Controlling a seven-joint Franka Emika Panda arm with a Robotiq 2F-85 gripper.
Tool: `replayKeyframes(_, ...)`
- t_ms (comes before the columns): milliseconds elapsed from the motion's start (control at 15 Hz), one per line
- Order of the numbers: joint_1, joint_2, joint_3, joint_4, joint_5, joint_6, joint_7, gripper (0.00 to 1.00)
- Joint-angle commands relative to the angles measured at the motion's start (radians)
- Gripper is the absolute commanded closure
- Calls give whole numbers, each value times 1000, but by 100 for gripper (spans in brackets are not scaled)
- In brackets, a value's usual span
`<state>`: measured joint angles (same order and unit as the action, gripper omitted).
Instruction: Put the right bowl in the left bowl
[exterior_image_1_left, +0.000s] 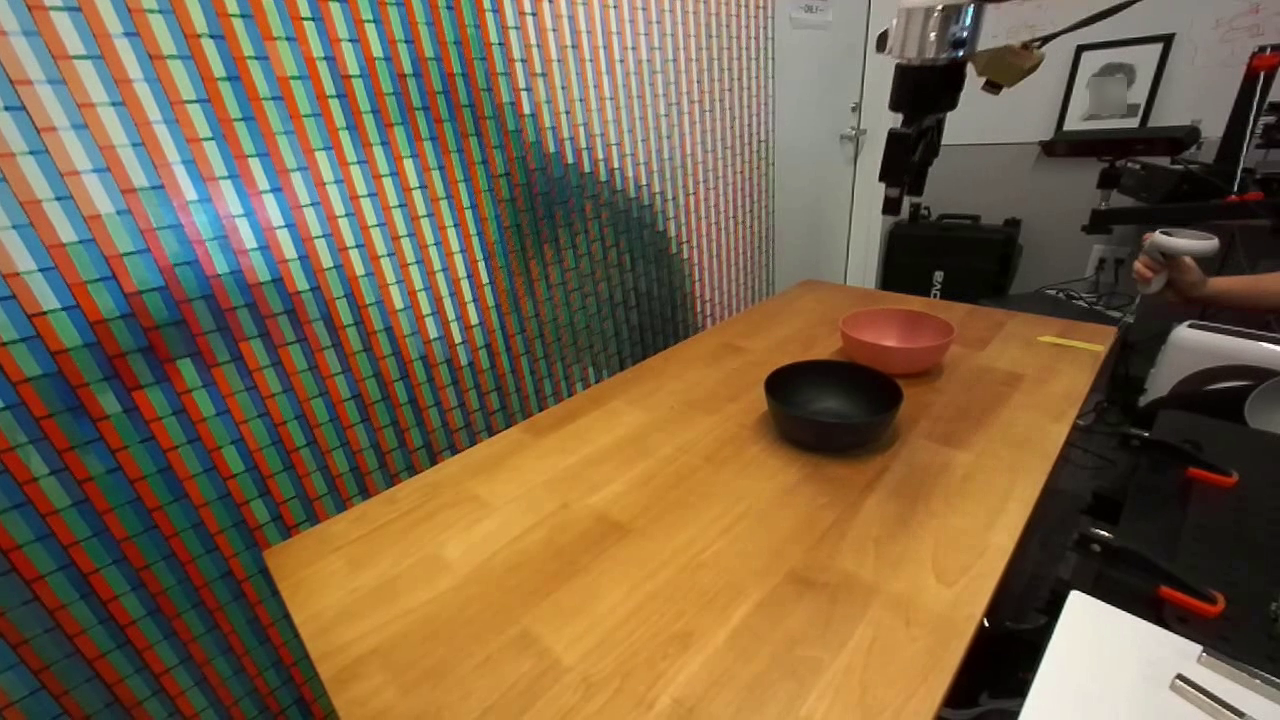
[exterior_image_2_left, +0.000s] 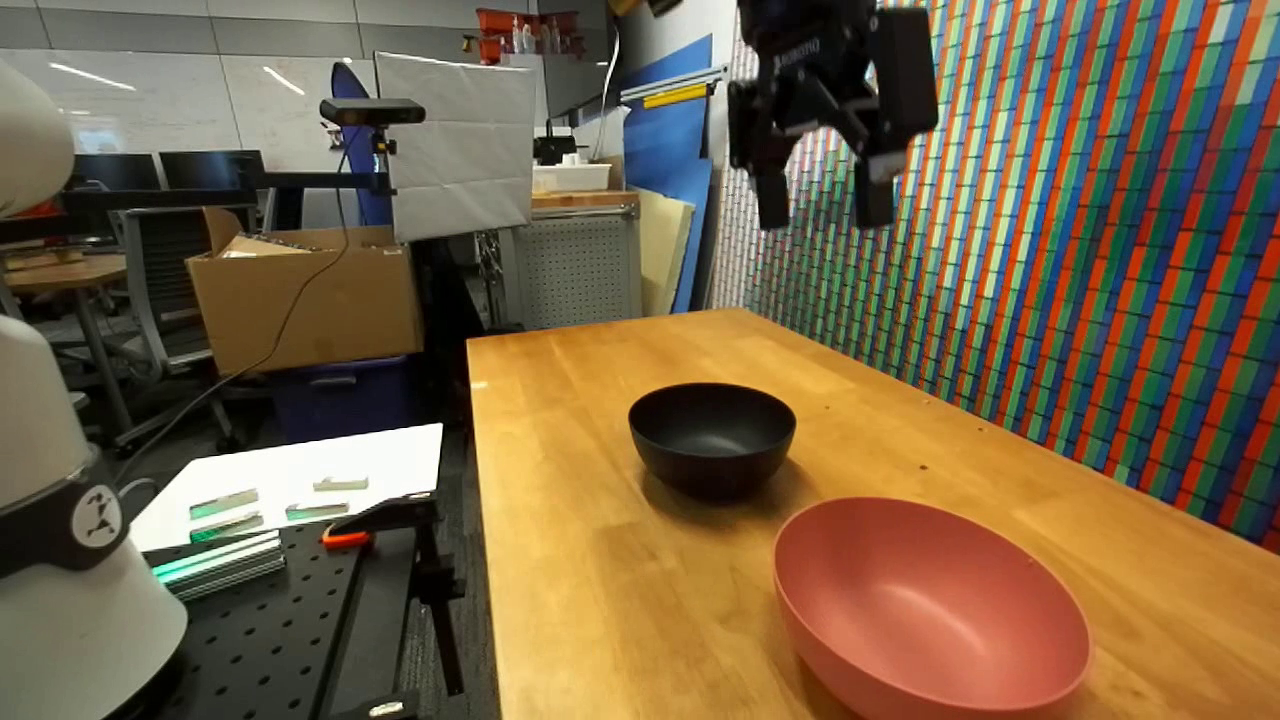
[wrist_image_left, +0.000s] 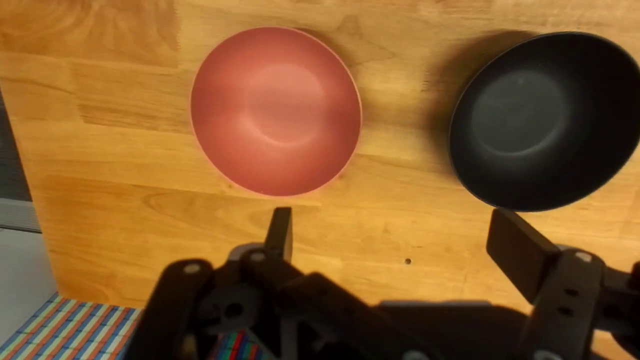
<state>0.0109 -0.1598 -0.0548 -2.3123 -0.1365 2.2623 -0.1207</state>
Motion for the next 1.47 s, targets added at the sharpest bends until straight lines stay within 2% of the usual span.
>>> replayKeyframes(0, -17, 186, 31, 83, -84, 45, 110, 0)
replayKeyframes(467, -6, 398, -2, 150, -135, 41, 207, 0)
replayKeyframes(1133, 20, 538, -23, 175, -158, 104, 277, 0)
replayKeyframes(1200, 24, 546, -25, 175, -165, 109, 282, 25)
replayKeyframes(1267, 29, 551, -28, 174, -177, 117, 288, 27)
replayKeyframes(1400, 33, 558, -31, 179, -187, 120, 293, 41)
